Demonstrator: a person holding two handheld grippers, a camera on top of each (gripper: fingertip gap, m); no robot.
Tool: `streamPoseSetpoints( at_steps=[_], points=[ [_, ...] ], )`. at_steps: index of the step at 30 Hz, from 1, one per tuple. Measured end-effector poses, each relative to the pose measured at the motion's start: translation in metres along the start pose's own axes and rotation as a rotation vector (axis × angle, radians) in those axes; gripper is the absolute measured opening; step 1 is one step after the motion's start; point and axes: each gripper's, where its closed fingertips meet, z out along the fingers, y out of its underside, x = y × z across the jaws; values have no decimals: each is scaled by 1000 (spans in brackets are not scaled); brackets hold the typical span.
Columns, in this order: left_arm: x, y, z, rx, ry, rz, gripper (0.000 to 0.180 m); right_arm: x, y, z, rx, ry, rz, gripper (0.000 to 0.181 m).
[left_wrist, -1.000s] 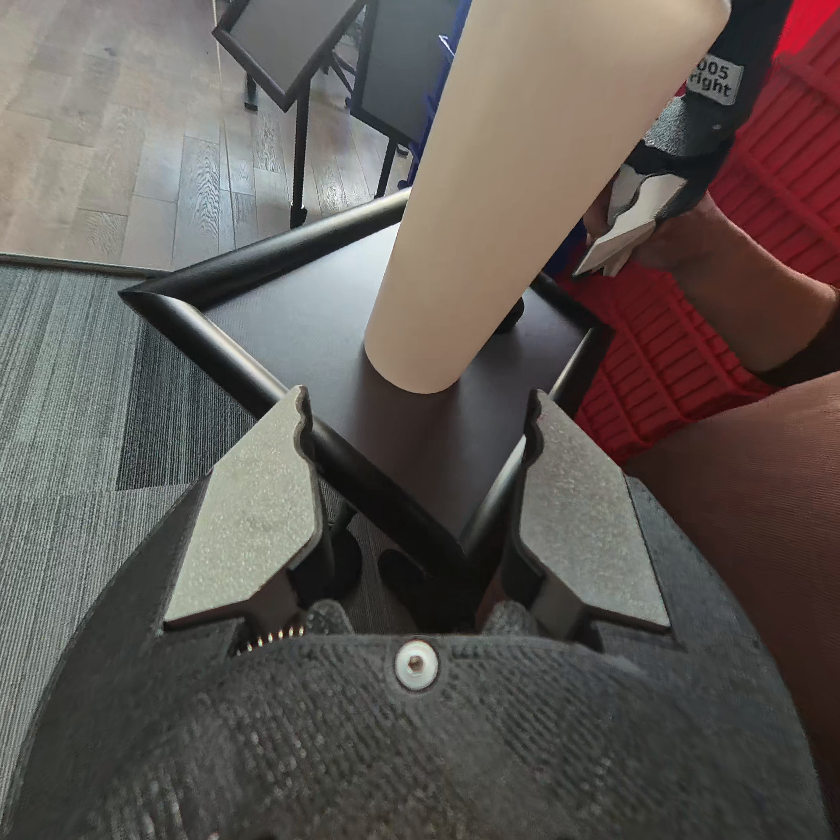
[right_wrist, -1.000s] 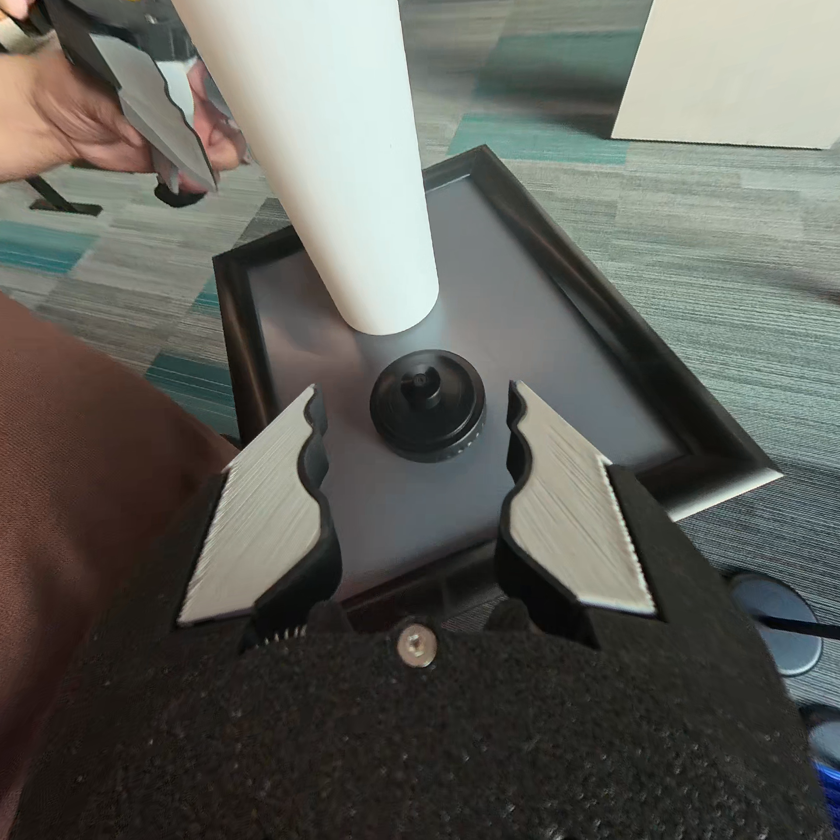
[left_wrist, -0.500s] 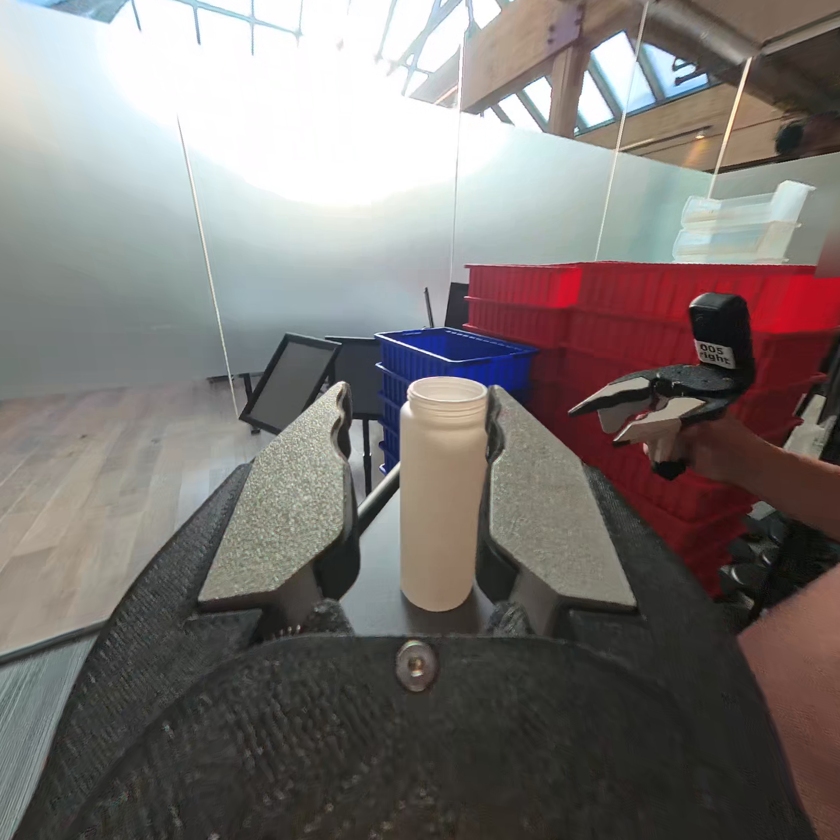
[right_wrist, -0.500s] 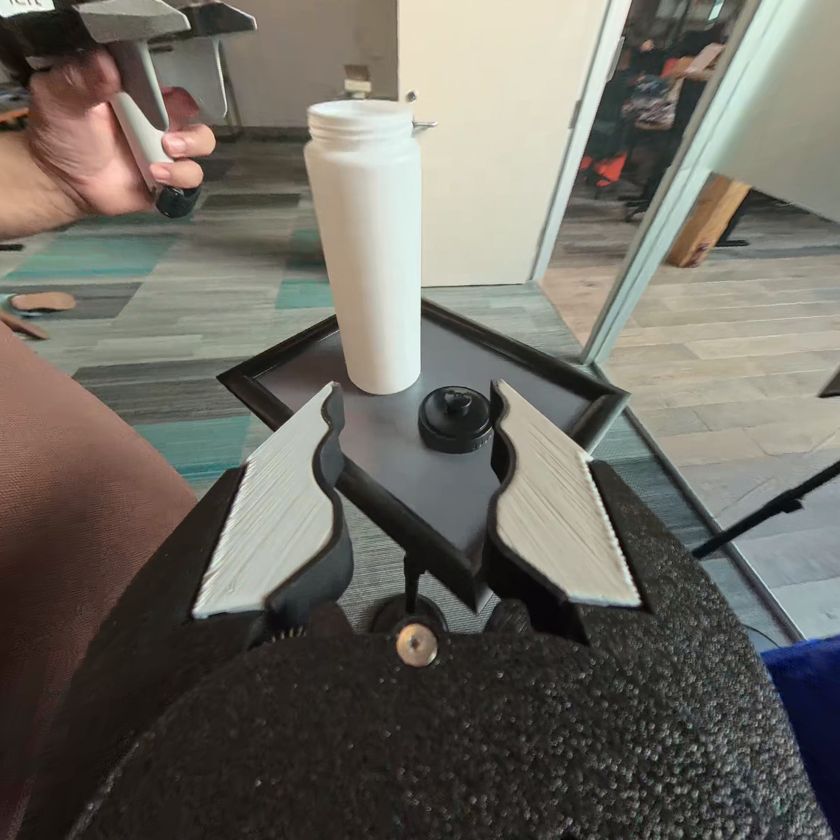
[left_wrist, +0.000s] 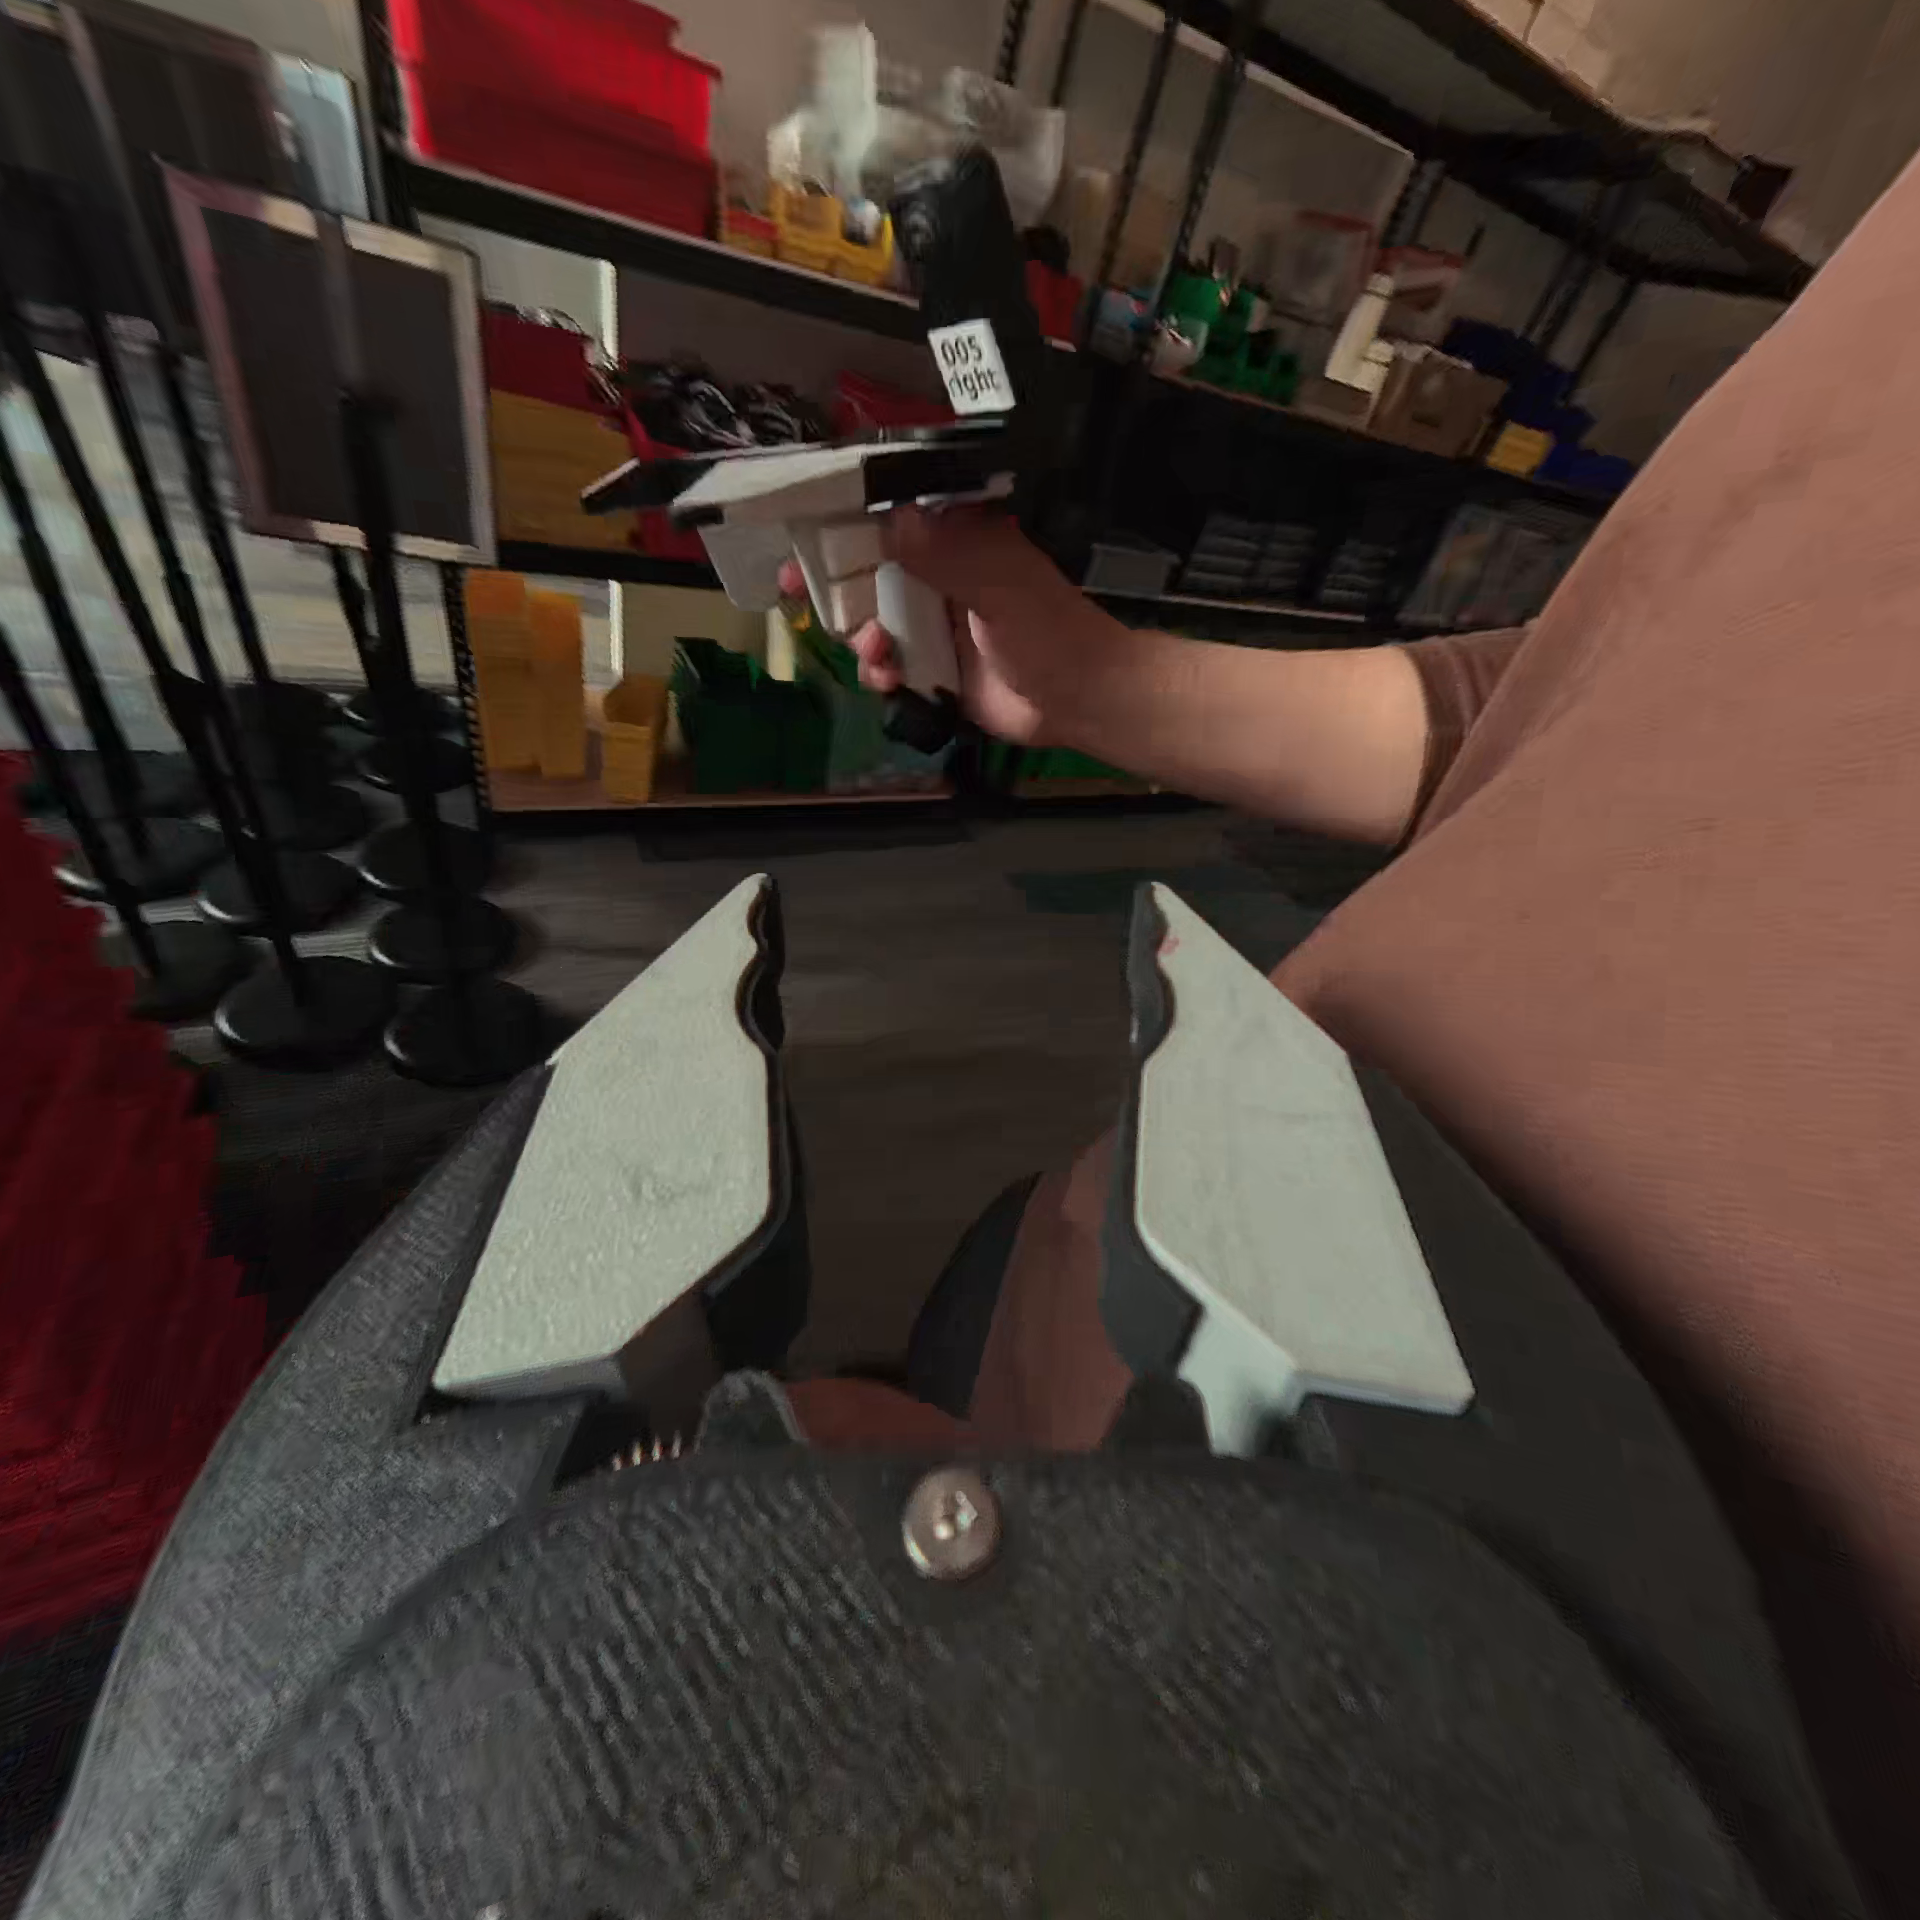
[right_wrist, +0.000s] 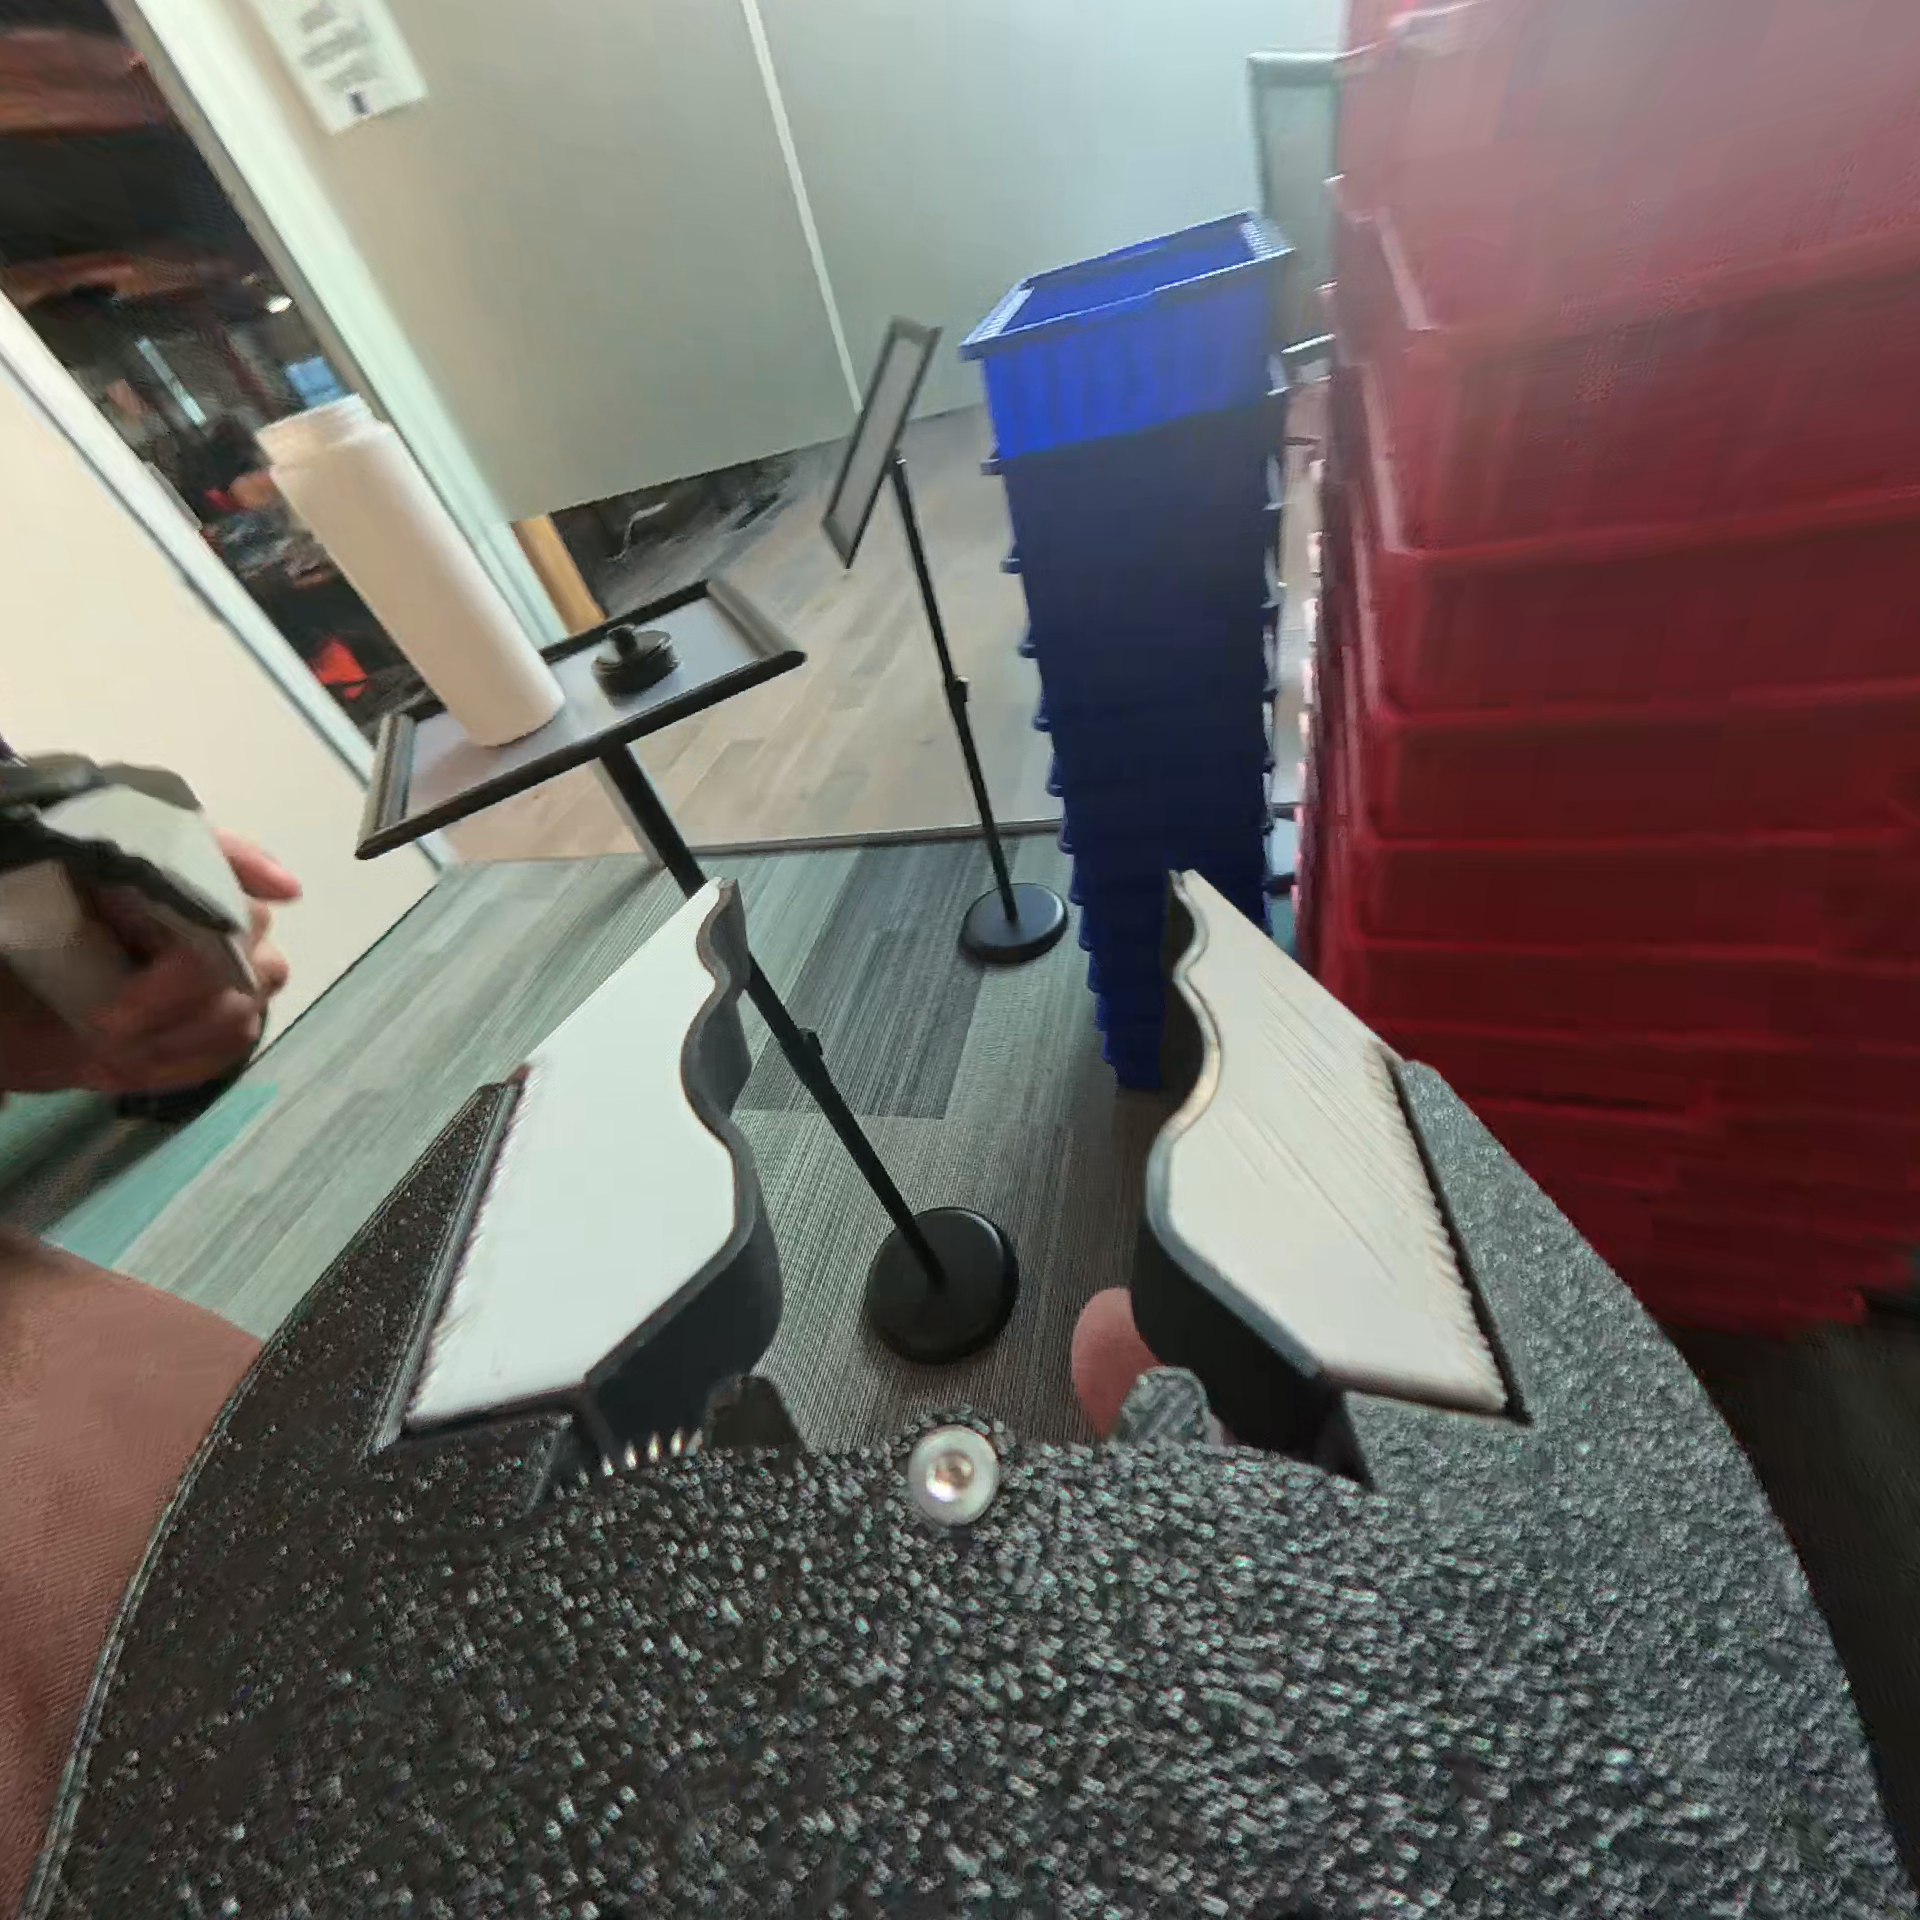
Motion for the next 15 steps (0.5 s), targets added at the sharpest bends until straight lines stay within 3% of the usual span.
streamPoseSetpoints(
  at_steps=[2, 5, 8, 12, 15],
  points=[
    [24, 15, 65, -116, 116, -57, 86, 22, 7, -72, 43, 83, 69, 81],
    [83, 16, 166, -182, 321, -2, 72, 59, 27, -197, 101, 260, 106, 83],
    [138, 39, 286, -278, 435, 88, 83, 97, 66, -341, 149, 485, 129, 90],
    [247, 91, 448, -455, 661, 60, 78, 134, 152, -544, 135, 746, 146, 78],
    [330, 116, 567, -493, 728, 33, 79, 152, 210, -690, 122, 916, 192, 73]
  ],
)
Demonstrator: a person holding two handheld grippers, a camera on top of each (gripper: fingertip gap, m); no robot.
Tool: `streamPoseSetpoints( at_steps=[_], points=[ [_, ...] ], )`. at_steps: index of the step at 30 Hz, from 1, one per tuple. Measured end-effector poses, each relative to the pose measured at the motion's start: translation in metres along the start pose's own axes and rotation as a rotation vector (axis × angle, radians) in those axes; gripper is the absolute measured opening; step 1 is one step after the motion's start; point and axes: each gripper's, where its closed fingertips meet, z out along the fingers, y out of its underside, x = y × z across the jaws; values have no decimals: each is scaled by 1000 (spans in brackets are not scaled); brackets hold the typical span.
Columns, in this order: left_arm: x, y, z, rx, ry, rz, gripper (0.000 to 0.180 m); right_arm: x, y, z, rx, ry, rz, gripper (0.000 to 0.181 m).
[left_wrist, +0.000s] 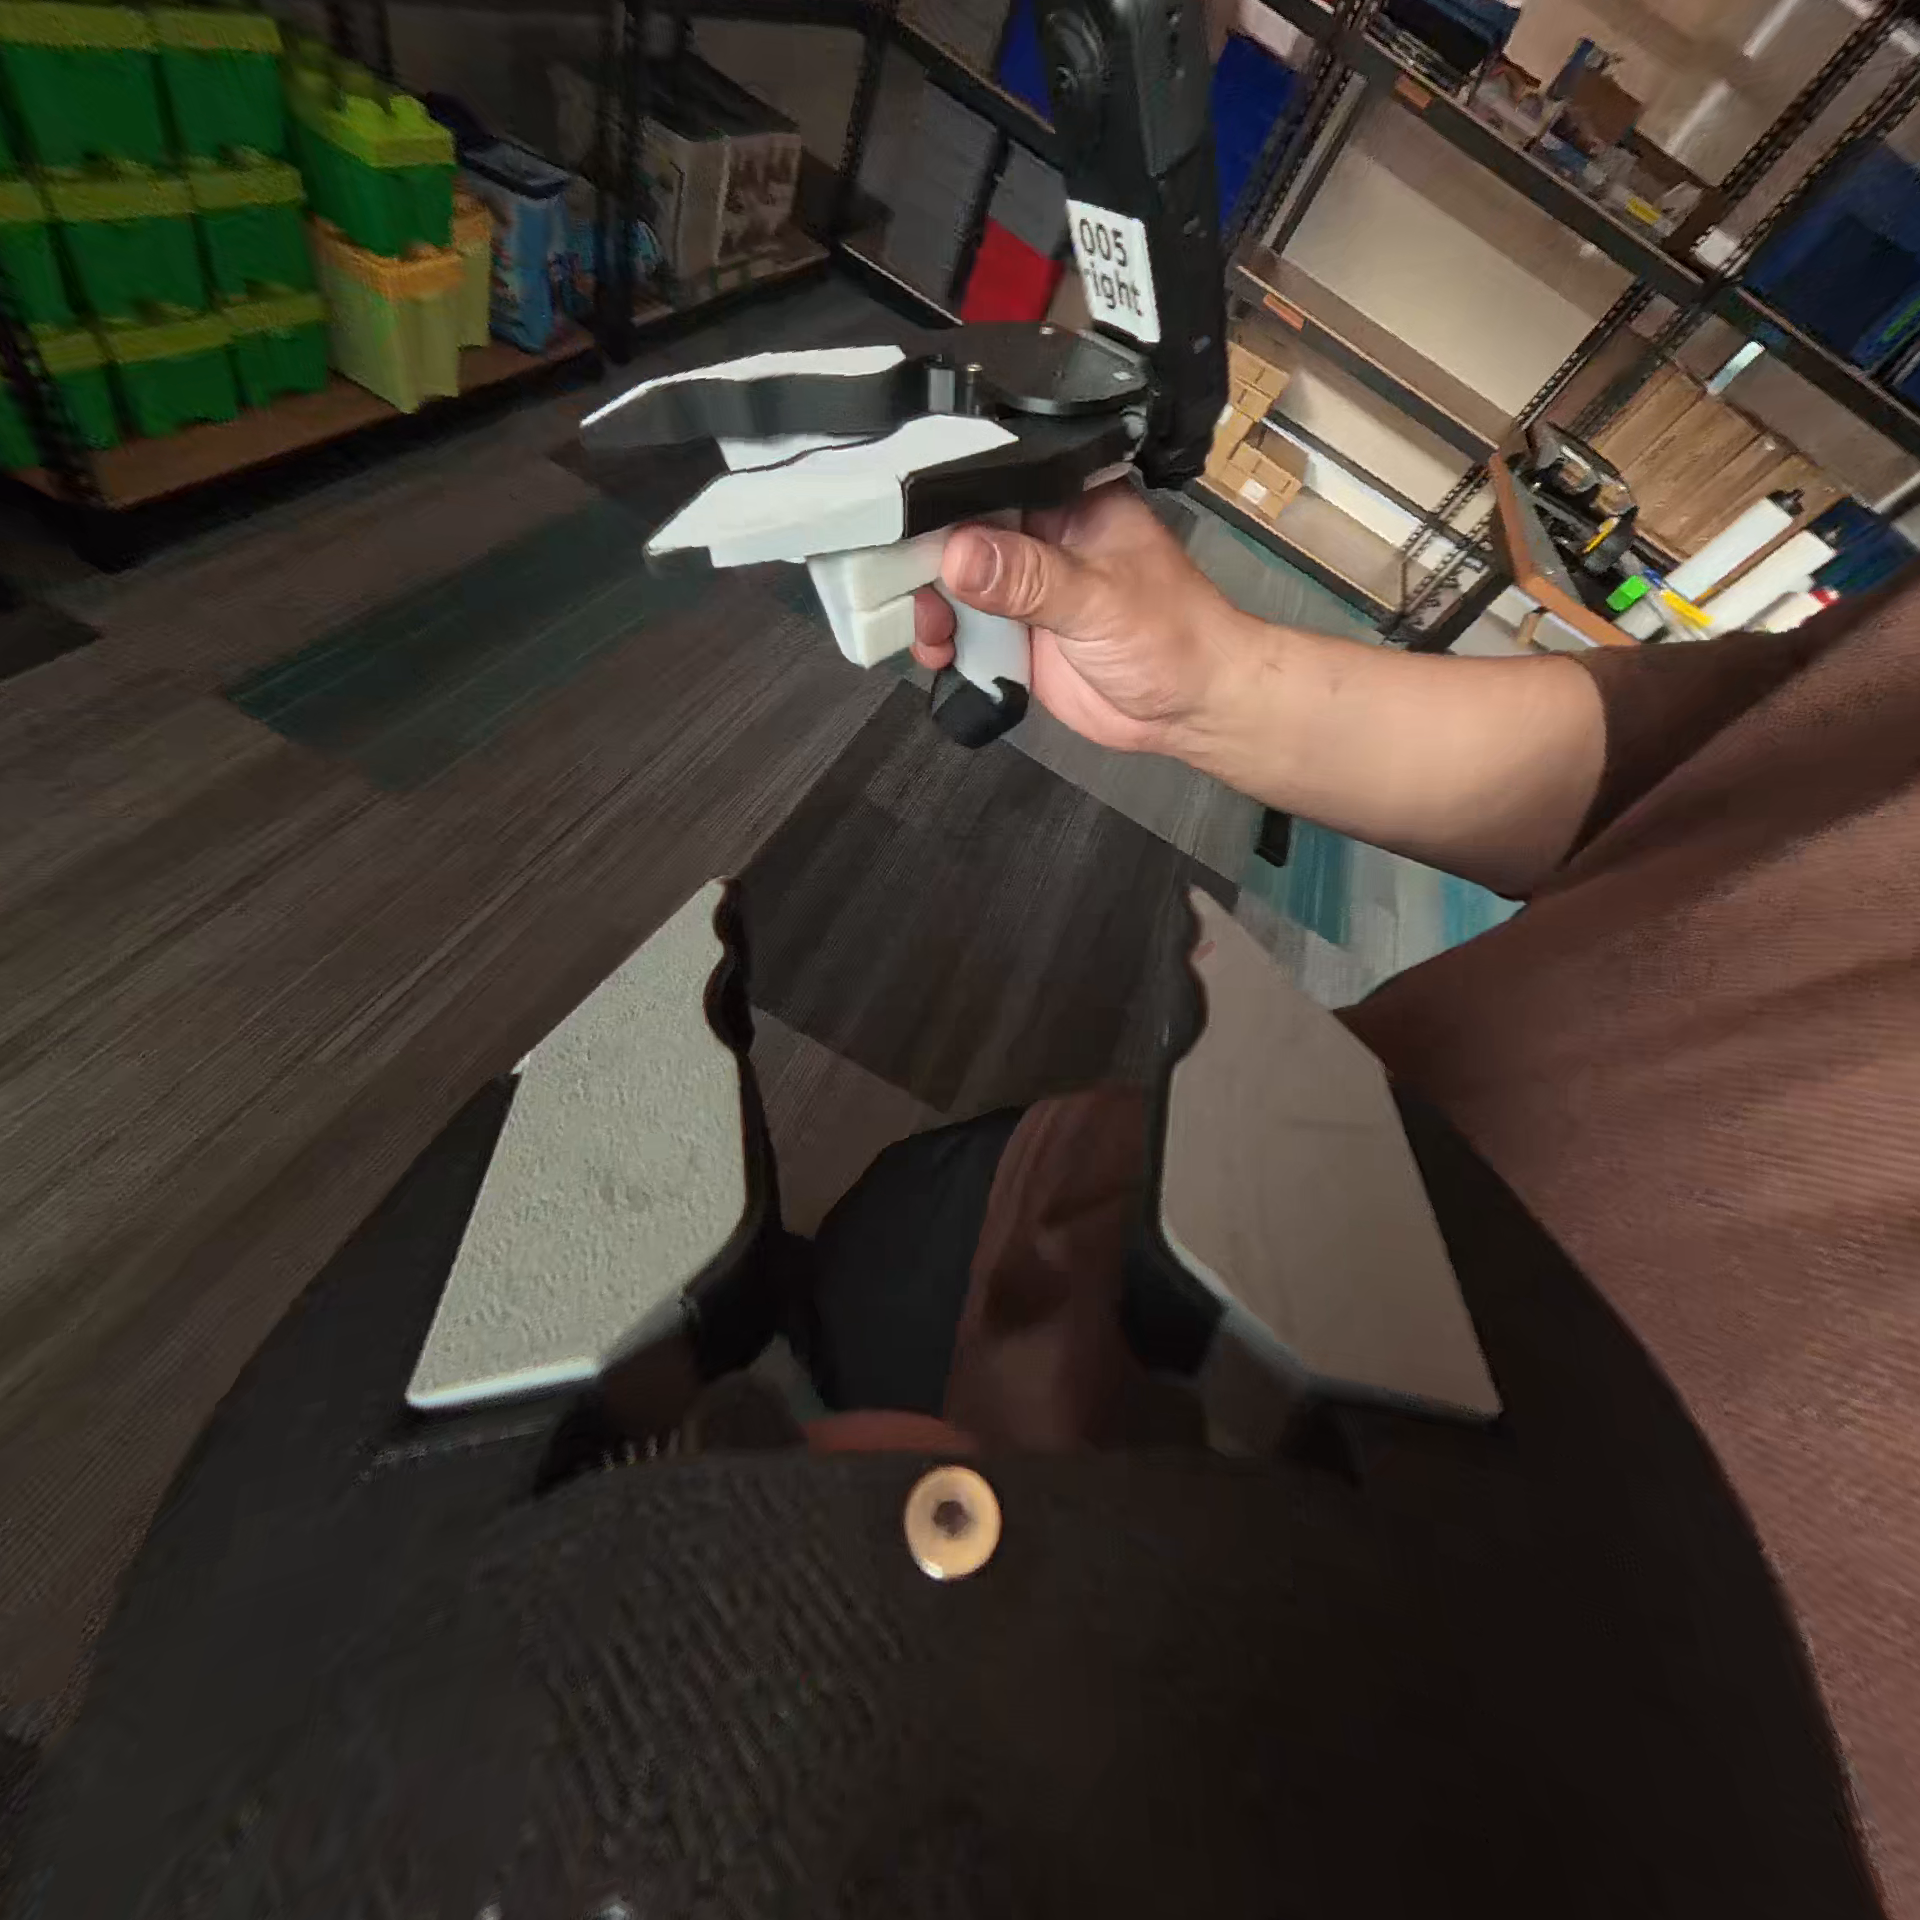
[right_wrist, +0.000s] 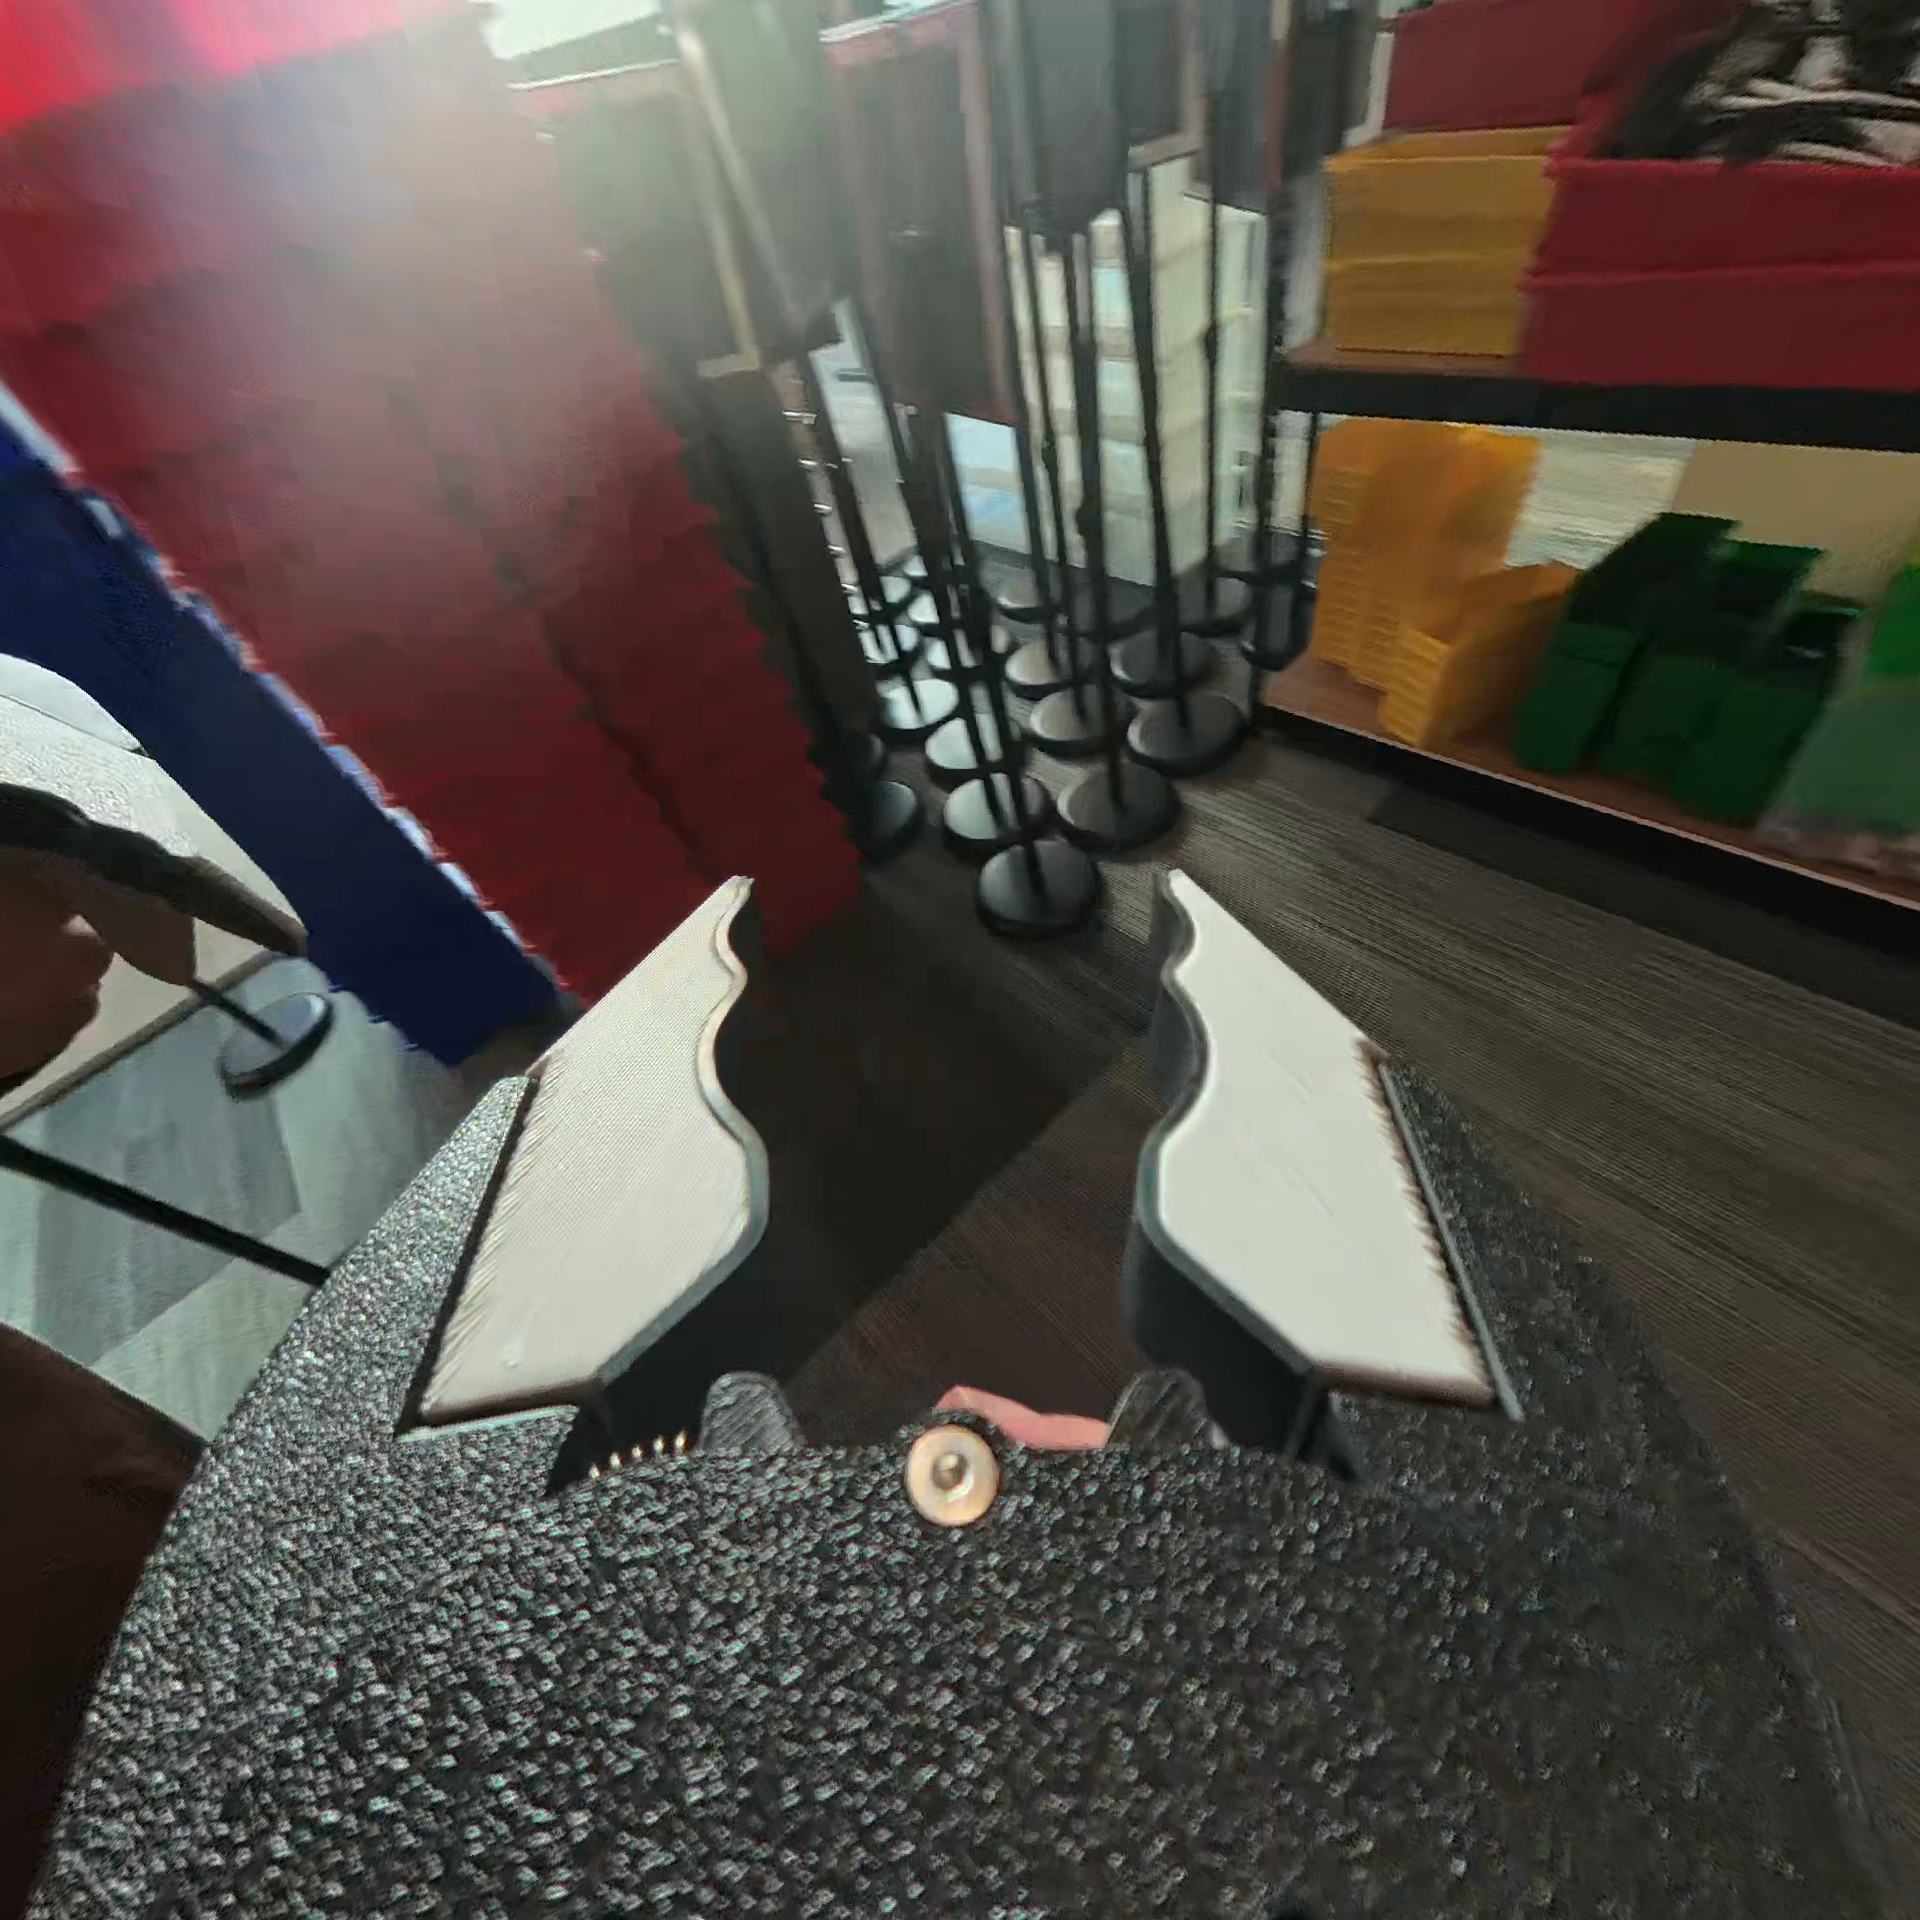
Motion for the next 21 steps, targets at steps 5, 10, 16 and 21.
streamPoseSetpoints(
  at_steps=[5, 10, 16, 21],
  points=[
    [-12, -77, 145, -194, 207, -29, 78, 168, -15, -111, -88, 267, 2, 70],
    [-98, -117, 268, -320, 257, 44, 80, 315, -39, -175, -39, 463, 49, 70],
    [-236, -199, 425, -311, 222, 105, 87, 494, -45, -216, -82, 658, 194, 68],
    [-333, -300, 532, -330, 256, 137, 87, 656, -98, -249, -102, 812, 304, 88]
  ],
)
